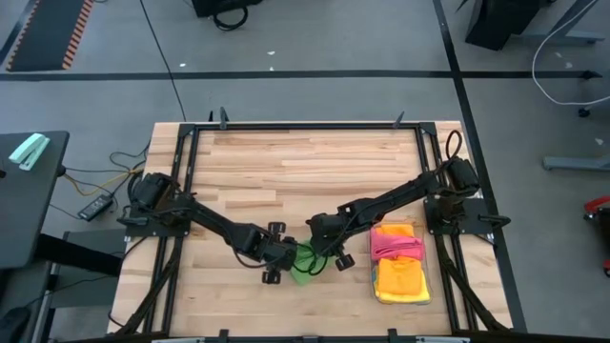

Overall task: Fold microfiber towels
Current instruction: Fold the green towel

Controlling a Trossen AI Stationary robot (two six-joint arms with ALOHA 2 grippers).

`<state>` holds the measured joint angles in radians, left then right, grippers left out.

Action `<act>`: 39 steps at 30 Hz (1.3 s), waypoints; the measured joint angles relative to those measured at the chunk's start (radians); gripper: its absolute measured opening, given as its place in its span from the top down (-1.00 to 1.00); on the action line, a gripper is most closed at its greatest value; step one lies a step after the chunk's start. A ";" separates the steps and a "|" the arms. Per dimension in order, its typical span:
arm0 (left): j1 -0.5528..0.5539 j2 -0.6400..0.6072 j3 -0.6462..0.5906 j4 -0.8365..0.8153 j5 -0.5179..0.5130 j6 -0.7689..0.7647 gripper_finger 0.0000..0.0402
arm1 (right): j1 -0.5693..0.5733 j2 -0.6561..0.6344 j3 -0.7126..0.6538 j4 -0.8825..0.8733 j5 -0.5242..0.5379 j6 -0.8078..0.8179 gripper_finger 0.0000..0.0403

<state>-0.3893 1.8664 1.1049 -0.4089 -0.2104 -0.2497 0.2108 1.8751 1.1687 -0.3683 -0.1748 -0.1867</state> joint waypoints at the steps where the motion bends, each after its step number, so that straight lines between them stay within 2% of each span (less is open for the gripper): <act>1: -0.001 0.000 0.000 0.020 -0.003 0.009 0.96 | -0.001 0.000 0.000 0.000 -0.014 0.000 0.73; 7: -0.007 0.000 0.000 0.051 -0.018 0.037 0.89 | -0.011 -0.015 0.002 0.003 -0.037 0.004 0.56; 12: -0.006 0.000 0.000 0.051 -0.022 0.036 0.95 | -0.034 -0.015 0.002 0.019 0.018 0.031 0.44; 15: -0.008 0.000 0.000 0.047 -0.022 0.026 0.96 | -0.050 -0.015 0.002 0.020 -0.005 0.024 0.43; 18: -0.008 0.000 0.000 0.044 -0.022 0.026 0.93 | -0.053 -0.015 0.002 0.020 -0.043 -0.004 0.51; 25: -0.008 0.000 0.000 0.044 -0.022 0.026 0.85 | -0.054 -0.010 0.002 0.022 -0.048 -0.030 0.93; 33: -0.012 0.000 0.000 0.045 -0.022 0.026 0.96 | -0.054 -0.049 0.002 0.004 -0.102 -0.047 0.92; 39: -0.015 0.000 0.000 0.045 -0.022 0.027 0.90 | -0.059 -0.090 0.002 0.005 -0.088 -0.073 0.92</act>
<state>-0.4046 1.8660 1.1053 -0.3638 -0.2321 -0.2230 0.1519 1.7856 1.1706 -0.3638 -0.2623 -0.2601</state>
